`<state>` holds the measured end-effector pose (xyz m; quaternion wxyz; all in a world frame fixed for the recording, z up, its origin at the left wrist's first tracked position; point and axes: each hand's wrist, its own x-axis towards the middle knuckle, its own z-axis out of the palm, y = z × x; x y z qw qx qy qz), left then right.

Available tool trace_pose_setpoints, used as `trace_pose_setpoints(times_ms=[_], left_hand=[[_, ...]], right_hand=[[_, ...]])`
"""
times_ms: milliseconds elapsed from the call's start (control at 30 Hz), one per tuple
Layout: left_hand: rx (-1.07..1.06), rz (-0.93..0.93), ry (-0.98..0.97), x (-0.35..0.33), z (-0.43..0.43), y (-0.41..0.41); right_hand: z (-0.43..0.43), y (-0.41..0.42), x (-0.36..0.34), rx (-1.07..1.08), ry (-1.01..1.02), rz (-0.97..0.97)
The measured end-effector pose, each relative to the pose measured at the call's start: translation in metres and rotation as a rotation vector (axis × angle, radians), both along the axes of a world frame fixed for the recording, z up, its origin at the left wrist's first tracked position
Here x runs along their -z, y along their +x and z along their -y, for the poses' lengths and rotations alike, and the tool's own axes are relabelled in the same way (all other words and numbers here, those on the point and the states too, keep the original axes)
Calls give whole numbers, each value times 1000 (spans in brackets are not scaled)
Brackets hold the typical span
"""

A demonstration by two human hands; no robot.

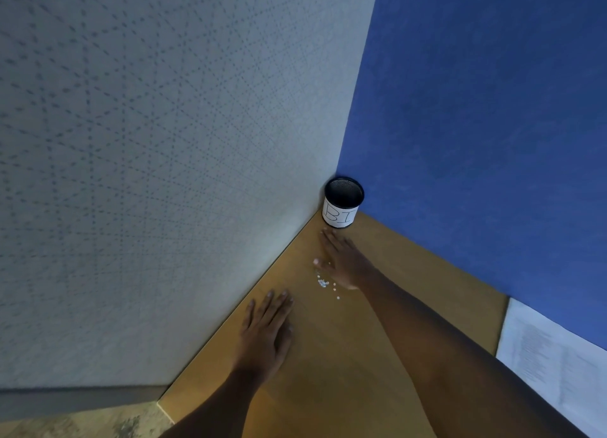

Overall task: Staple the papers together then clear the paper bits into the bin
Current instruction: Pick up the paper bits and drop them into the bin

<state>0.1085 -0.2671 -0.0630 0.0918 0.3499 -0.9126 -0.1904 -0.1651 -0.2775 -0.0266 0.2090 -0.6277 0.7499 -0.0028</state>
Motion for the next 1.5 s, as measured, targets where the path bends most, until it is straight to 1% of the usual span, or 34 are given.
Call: trace_pose_setpoints(times_ms=[167, 300, 367, 467, 533, 600, 700, 800, 1033, 1167, 1233, 1333, 1433, 1500], left_hand=[[6, -4, 0, 0, 0, 0], [2, 8, 8, 1, 0, 0], [0, 9, 15, 1, 1, 0], [-4, 28, 11, 2, 0, 1], [-4, 27, 14, 3, 1, 0], [-6, 19, 21, 2, 1, 0], [-2, 15, 24, 2, 0, 0], [-2, 4, 21, 2, 0, 0], [4, -2, 8, 0, 0, -1], [2, 8, 3, 0, -1, 0], [0, 12, -1, -1, -1, 0], [-1, 9, -2, 0, -1, 0], [-5, 7, -3, -1, -1, 0], [-8, 2, -4, -1, -1, 1]], right_hand=[[-38, 11, 8, -145, -48, -45], [-56, 17, 4, -227, -63, 3], [-57, 14, -1, -170, -108, 50], [-51, 2, -4, 56, -158, 168], [-44, -8, -2, 191, -139, 200], [-36, -17, 0, 274, -78, 224], [-30, -17, 0, 316, -11, 275], [-29, 2, 0, 264, -30, 295], [-45, 50, 18, 0, -218, 181], [-55, 59, 20, -6, -397, 87], [-59, 58, 21, 10, -455, 46], [-68, 59, 14, -3, -453, -29], [-74, 60, 8, -43, -404, -123], [-79, 59, 8, -74, -402, -145]])
